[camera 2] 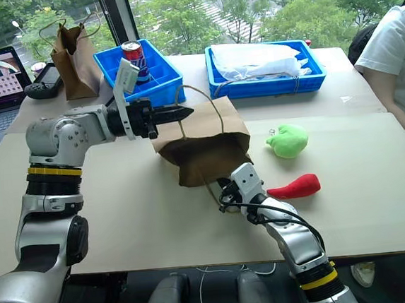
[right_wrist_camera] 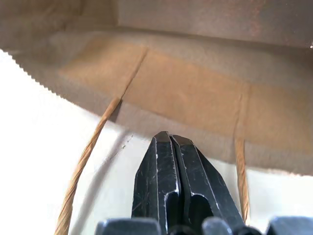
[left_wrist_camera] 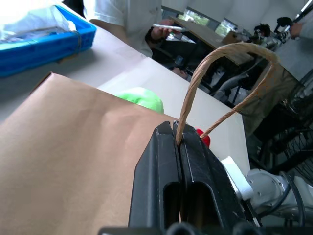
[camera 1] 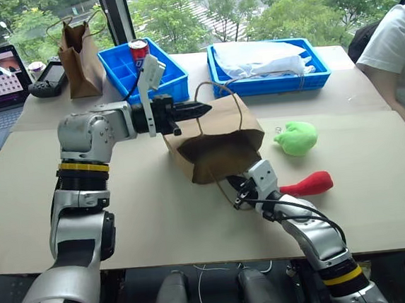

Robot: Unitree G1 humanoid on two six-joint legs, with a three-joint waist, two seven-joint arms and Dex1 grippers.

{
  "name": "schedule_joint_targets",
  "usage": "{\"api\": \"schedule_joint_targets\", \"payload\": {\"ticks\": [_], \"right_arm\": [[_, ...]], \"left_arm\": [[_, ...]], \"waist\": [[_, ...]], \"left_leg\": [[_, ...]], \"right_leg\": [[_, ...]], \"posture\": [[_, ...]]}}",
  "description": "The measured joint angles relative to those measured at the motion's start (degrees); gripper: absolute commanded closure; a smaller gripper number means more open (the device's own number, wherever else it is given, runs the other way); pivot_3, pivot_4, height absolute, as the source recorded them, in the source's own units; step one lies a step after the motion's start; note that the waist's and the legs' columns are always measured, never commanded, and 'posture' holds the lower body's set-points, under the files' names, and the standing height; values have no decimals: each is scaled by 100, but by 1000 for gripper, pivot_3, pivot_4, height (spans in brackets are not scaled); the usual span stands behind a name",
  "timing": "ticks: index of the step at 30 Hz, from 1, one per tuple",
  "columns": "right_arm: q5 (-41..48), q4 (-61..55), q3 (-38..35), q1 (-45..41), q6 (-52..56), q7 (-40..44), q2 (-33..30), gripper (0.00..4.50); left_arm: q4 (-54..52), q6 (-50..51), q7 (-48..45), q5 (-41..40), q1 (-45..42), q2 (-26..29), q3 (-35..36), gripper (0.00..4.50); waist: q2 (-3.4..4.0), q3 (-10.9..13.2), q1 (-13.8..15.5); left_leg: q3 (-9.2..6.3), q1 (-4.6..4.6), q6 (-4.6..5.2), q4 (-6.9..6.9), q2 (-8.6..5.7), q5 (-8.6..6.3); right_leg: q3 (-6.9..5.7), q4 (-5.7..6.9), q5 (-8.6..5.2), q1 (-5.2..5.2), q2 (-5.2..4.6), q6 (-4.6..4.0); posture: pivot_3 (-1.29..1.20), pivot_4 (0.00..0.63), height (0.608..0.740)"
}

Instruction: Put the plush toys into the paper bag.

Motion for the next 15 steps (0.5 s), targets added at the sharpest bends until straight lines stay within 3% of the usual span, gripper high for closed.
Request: {"api": "schedule_joint_targets", "payload": {"ticks": [6,15], "right_arm": [[-53,-96,-14,14,153,23,14,4477],[-164,-353,8,101,387,114,-161,4477]], "left_arm": [[-24,550,572,-400,-190,-359,446,4500],[-312,707,917,-504,-151,-419,475,4500]], "waist": [[0,0,-1],[0,0,25]], "left_leg": [[0,-1,-1,0,0,-1],[0,-1,-1,0,-6,-1]], "right_leg": [[0,0,0,-1,-1,0],[0,-1,0,1,-7,1]], "posture": [[0,150,698],[0,150,698]]}}
